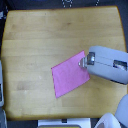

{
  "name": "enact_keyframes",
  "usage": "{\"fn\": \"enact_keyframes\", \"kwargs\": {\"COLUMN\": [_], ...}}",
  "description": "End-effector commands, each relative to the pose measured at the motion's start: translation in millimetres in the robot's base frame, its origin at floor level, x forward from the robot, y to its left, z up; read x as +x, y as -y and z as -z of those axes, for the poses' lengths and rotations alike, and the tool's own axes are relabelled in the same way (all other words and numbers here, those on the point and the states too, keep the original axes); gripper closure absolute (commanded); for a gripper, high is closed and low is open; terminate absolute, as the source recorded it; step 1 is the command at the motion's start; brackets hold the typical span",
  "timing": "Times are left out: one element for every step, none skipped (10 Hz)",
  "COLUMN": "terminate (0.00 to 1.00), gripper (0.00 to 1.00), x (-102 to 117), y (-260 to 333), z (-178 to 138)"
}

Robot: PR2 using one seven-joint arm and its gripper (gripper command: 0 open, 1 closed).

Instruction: Folding a cloth

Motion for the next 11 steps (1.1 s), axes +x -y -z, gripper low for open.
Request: {"fn": "enact_keyframes", "kwargs": {"terminate": [0.00, 0.00, 0.00, 0.00, 0.00, 0.00, 0.00, 0.00, 0.00, 0.00, 0.00], "gripper": [1.00, 1.00, 1.00, 1.00, 1.00, 1.00, 1.00, 1.00, 1.00, 1.00, 1.00], "x": [10.0, 6.6, 4.5, 2.7, 1.9, 2.3, 2.2, 1.9, 2.3, 3.7, 4.3], "y": [-10.0, -7.3, -5.1, -3.5, -2.4, -1.2, -0.8, -1.4, -2.4, -2.8, -2.8], "z": [0.8, -1.5, -3.5, -8.0, -9.3, -11.5, -12.9, -13.8, -16.2, -22.5, -24.2]}}
